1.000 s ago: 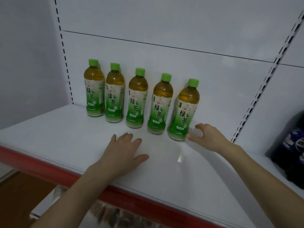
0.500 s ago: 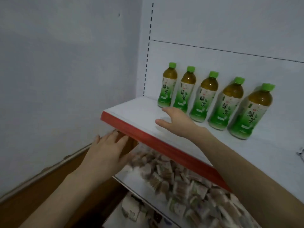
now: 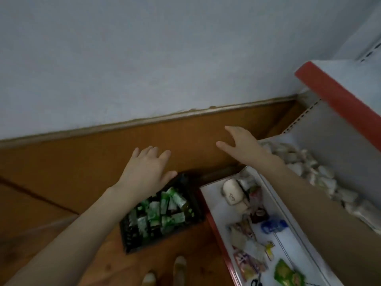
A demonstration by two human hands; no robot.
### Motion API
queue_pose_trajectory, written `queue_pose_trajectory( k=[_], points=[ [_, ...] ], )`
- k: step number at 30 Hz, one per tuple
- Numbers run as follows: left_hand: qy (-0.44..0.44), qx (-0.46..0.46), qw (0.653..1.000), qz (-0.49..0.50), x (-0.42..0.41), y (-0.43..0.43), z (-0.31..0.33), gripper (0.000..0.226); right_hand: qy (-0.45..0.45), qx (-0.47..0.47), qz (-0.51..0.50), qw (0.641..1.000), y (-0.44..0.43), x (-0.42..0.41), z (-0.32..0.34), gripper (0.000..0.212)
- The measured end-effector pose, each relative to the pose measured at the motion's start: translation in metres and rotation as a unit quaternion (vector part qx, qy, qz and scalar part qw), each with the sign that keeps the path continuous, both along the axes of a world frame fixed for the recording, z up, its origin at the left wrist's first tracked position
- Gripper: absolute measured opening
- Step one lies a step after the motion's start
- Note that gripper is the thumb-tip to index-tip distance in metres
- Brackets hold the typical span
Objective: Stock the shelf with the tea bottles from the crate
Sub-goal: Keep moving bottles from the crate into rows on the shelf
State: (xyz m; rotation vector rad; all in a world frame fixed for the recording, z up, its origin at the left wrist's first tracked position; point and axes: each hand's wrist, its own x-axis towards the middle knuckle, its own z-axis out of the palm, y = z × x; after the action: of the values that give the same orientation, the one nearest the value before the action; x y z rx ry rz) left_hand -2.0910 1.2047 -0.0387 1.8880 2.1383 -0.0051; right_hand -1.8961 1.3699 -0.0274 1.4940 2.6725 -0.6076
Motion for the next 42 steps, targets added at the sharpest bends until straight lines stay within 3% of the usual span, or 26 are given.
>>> queue_pose_trajectory(
  k=[11,18,25,32,36,42],
  points=[
    [-0.117,-0.116,0.969,0.182,-0.011,-0.034,-0.215,0.058,-0.080,-0.211,0.035,0.974,-0.004,-0.039,-0.245,0.063],
    [-0.156,-0.172,0.944,0.234,0.002,-0.025,-0.402,0.060,-0.133,-0.245,0.014,0.960,-0.012,-0.021,-0.428,0.060],
    [-0.145,-0.200,0.945,0.216,0.003,0.000,-0.575,0.065,-0.126,-0.227,-0.020,0.966,0.010,-0.040,-0.593,0.064],
    [-0.180,-0.192,0.926,0.271,-0.003,0.024,-0.676,0.068,-0.143,-0.204,-0.033,0.968,0.038,-0.067,-0.696,0.081],
    [-0.184,-0.184,0.919,0.297,-0.007,0.038,-0.708,0.077,-0.198,-0.161,-0.011,0.967,0.038,-0.065,-0.723,0.083],
    [-0.197,-0.208,0.900,0.329,-0.015,0.061,-0.741,0.089,-0.200,-0.106,-0.021,0.974,0.043,-0.062,-0.748,0.087]
  ],
)
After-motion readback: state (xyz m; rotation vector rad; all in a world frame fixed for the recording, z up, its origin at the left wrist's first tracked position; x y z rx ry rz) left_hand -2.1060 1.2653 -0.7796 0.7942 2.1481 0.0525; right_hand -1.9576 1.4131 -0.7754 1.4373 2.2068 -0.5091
